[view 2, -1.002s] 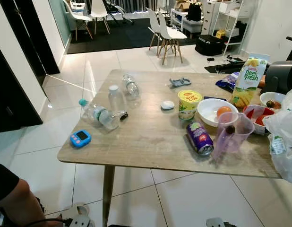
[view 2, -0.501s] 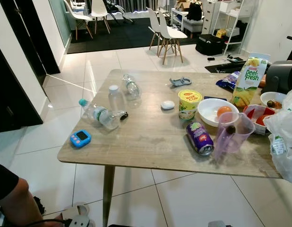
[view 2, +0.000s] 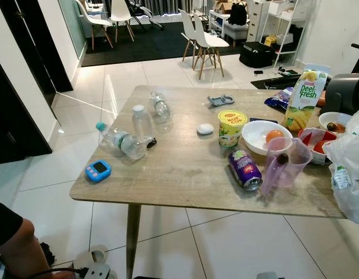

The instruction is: Restocking fridge

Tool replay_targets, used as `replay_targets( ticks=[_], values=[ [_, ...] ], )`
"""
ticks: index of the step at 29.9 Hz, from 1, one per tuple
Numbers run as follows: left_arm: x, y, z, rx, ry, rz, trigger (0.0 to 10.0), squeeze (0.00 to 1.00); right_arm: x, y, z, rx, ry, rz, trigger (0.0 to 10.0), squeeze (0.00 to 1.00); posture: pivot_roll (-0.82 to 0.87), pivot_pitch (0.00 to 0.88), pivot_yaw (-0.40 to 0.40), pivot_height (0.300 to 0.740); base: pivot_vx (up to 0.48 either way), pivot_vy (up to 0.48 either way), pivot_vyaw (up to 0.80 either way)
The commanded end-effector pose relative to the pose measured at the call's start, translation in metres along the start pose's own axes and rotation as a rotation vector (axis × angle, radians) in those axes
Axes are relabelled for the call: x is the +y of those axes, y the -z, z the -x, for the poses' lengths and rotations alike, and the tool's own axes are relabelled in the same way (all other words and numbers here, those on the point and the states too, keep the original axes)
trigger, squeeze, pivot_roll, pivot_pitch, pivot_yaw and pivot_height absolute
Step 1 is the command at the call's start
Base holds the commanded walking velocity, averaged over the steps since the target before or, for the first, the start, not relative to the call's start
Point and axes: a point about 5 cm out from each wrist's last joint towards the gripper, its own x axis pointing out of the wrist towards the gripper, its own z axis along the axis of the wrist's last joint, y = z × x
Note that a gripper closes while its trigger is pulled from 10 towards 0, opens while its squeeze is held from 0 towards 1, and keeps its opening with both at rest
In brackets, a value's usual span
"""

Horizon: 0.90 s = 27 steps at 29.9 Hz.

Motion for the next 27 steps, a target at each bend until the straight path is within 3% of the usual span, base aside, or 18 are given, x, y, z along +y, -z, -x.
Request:
replay_targets(
  ticks=[1, 9, 13, 21, 23, 24, 27],
  values=[
    [0.011, 0.007, 0.003, 0.024, -0.038, 0.002, 10.0, 0.0, 0.003, 0.001, 0.0, 0.004, -0.008, -0.003, 10.0, 0.0, 0.11, 0.0, 0.013, 0.74, 0.0, 0.0, 0.0],
    [0.021, 0.009, 0.006, 0.022, -0.098, 0.051, 10.0, 0.0, 0.004, 0.002, 0.0, 0.009, -0.012, 0.002, 10.0, 0.0, 0.11, 0.0, 0.01, 0.74, 0.0, 0.0, 0.0],
    [0.048, 0.011, 0.013, 0.029, -0.267, 0.105, 10.0, 0.0, 0.005, 0.004, 0.0, 0.016, -0.015, 0.01, 10.0, 0.0, 0.11, 0.0, 0.013, 0.74, 0.0, 0.0, 0.0],
    [0.065, 0.012, 0.018, 0.034, -0.362, 0.108, 10.0, 0.0, 0.006, 0.004, 0.0, 0.016, -0.017, 0.013, 10.0, 0.0, 0.11, 0.0, 0.015, 0.74, 0.0, 0.0, 0.0],
    [0.072, 0.012, 0.021, 0.035, -0.403, 0.111, 10.0, 0.0, 0.006, 0.004, 0.0, 0.017, -0.018, 0.015, 10.0, 0.0, 0.11, 0.0, 0.015, 0.74, 0.0, 0.0, 0.0],
    [0.089, 0.012, 0.028, 0.033, -0.506, 0.129, 10.0, 0.0, 0.007, 0.003, 0.0, 0.018, -0.021, 0.018, 10.0, 0.0, 0.12, 0.0, 0.015, 0.74, 0.0, 0.0, 0.0],
    [0.094, 0.012, 0.03, 0.033, -0.541, 0.138, 10.0, 0.0, 0.007, 0.003, 0.0, 0.018, -0.022, 0.02, 10.0, 0.0, 0.12, 0.0, 0.015, 0.74, 0.0, 0.0, 0.0]
  ],
)
